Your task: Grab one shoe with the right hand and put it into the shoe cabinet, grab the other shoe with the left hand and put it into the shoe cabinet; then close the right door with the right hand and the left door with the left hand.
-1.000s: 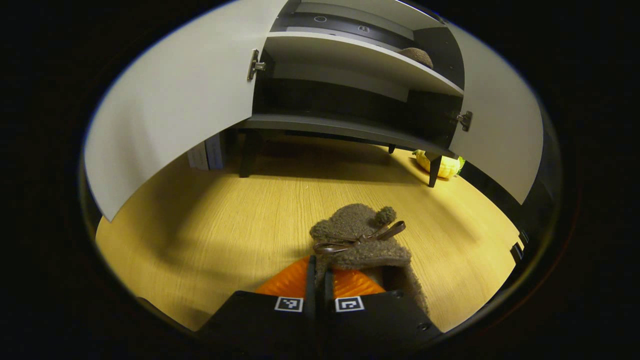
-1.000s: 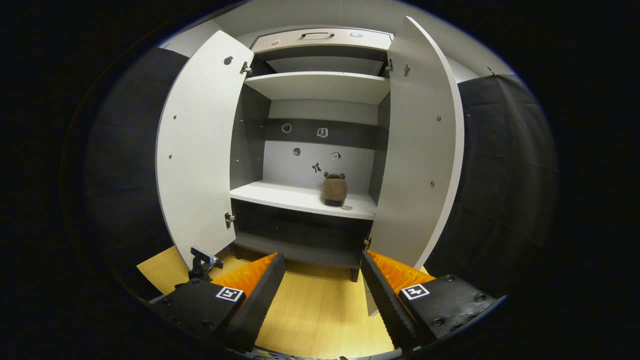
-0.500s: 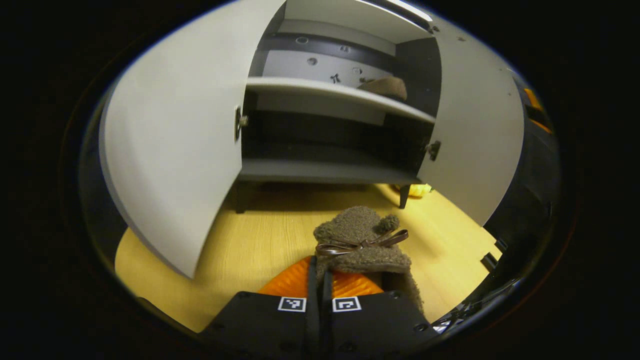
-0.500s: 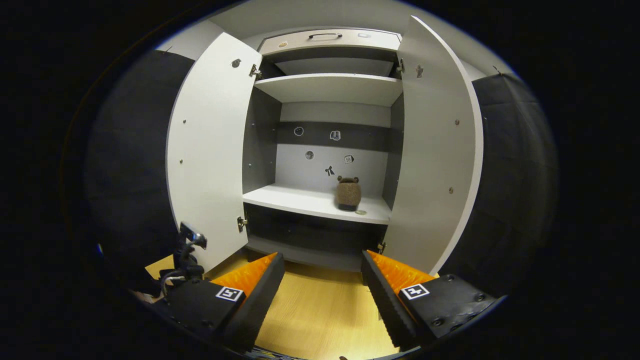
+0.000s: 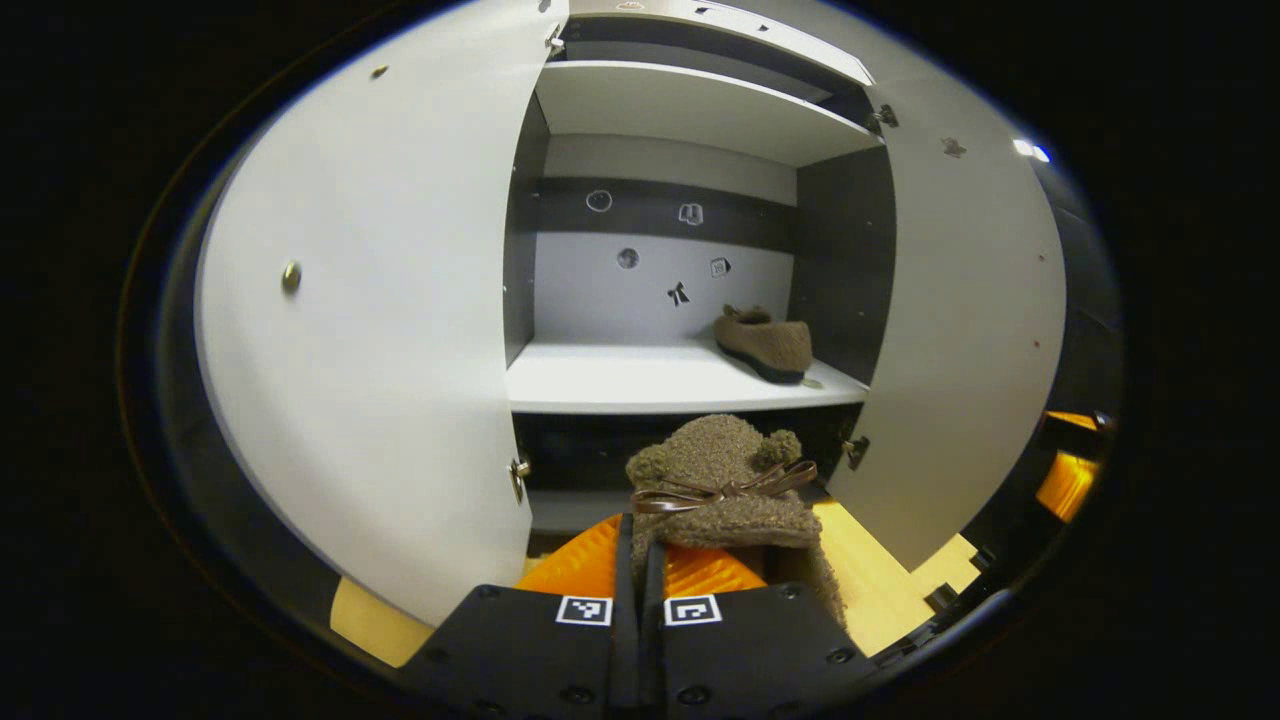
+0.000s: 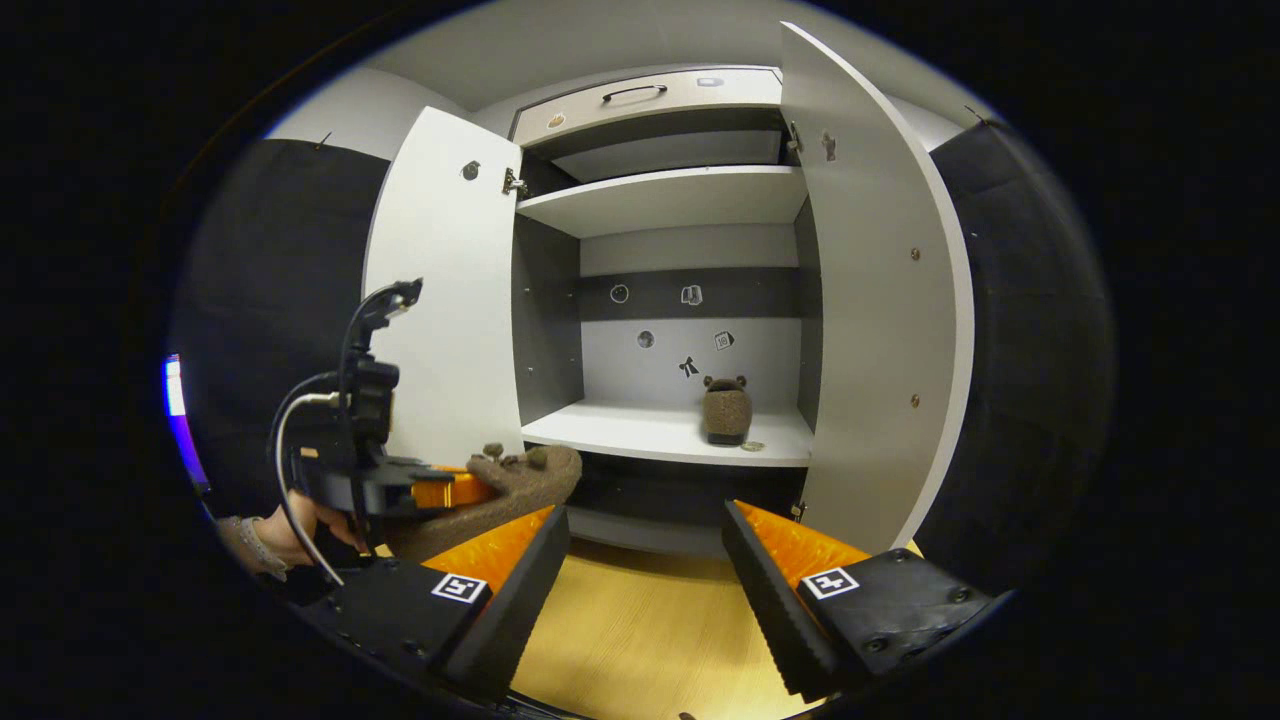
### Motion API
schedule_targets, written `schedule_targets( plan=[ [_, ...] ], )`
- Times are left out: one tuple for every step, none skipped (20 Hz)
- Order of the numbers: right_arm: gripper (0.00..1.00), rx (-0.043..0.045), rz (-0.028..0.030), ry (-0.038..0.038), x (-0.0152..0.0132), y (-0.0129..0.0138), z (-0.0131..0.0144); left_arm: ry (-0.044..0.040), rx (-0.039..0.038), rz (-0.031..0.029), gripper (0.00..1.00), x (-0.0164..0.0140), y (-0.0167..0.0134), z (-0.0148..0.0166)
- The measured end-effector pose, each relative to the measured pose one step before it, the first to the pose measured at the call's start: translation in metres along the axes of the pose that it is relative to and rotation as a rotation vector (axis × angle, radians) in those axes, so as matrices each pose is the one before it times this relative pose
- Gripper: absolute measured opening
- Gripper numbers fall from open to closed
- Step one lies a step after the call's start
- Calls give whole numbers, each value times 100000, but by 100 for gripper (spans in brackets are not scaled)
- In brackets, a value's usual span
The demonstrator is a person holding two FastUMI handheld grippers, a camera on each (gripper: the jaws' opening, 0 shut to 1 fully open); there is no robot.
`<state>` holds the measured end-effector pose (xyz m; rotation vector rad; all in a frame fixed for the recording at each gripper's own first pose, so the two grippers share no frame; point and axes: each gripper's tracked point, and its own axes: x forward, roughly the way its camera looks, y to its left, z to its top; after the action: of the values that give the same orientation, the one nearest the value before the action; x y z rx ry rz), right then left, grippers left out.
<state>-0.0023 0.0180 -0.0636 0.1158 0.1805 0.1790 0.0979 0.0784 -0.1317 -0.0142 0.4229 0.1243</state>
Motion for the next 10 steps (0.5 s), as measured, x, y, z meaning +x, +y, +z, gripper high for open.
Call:
schedule_targets(
  plan=[
    [98, -62, 248, -537, -214, -151, 323, -1226, -800, 504, 5, 993, -258, 1547],
    [98, 118, 208, -488, -153, -72, 346, -1659, -967, -194, 5, 1101, -420, 1482],
    [98, -384, 345, -408, -188, 17, 228, -908, -705, -34, 5, 1409, -275, 1593],
    [98, -1133, 362, -86, -266, -30, 140, -848, -655, 124, 5, 1550, -163, 1380],
    [98, -1630, -25, 259, -184, -135, -15, -786, -246, 328, 5, 1613, -232, 1302],
    [98, -1637, 6, 243, -168, -134, 33, -693, -148, 246, 5, 1585, -208, 1176],
    [98, -1174, -146, 344, -125, -99, 37, -1061, 24, -134, 5, 1683, -297, 1188],
    [98, -310, -25, 281, -165, -107, 21, -1024, 551, -17, 6, 1636, -237, 900],
    [98, 314, 7, 317, -120, -68, -30, -845, 484, -56, 5, 1830, -152, 891],
    [98, 320, -162, 198, 1, -150, -3, 140, -606, -167, 5, 1812, -107, 503]
  ],
)
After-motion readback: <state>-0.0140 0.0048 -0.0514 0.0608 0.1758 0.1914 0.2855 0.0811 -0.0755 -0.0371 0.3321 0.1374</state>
